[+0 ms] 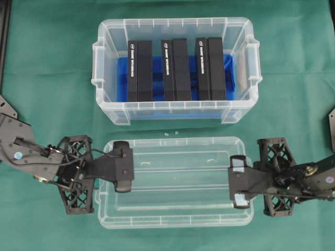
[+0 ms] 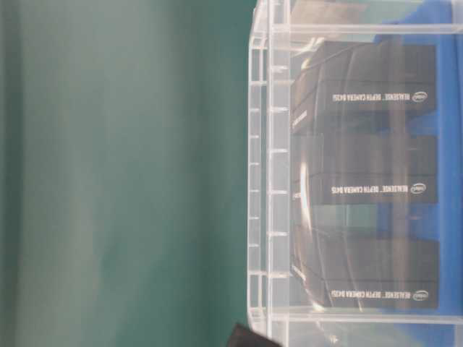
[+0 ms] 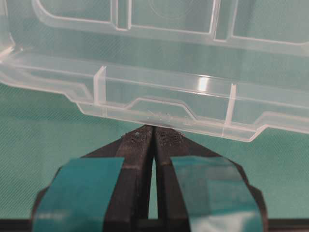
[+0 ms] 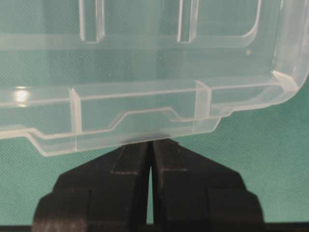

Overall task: Clamp the lid of the box with both arms, then lift and open it.
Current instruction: 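Lower the lid onto the table in front of the box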

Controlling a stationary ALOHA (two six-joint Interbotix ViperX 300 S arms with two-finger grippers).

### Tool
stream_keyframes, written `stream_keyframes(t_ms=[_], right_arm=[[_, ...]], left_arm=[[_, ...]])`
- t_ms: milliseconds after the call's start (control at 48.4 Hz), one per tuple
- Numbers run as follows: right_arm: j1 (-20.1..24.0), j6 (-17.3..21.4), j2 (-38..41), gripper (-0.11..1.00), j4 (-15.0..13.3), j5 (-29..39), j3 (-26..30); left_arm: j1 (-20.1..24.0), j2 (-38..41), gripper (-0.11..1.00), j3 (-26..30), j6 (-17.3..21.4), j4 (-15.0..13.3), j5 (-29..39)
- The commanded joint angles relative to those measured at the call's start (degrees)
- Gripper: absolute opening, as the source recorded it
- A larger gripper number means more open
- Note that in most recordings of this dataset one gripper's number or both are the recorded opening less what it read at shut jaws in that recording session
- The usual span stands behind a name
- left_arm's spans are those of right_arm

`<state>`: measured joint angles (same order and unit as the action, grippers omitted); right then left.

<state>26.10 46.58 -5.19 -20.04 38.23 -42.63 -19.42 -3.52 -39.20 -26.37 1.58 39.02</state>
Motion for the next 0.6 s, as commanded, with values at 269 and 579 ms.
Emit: stream_keyframes(t_ms=[269, 579], right_arm=[[0.18, 0.44, -5.80, 0.00, -0.88, -0.53, -3.08], [0.97, 3.25, -7.91, 0.00, -0.09, -0.44, -5.27]], left_arm=[[-0.70, -5.80, 0.01, -3.16, -0.44, -0.26, -1.05], [-1.58, -8.44, 0.01, -6.15, -3.52, -0.35, -1.05]])
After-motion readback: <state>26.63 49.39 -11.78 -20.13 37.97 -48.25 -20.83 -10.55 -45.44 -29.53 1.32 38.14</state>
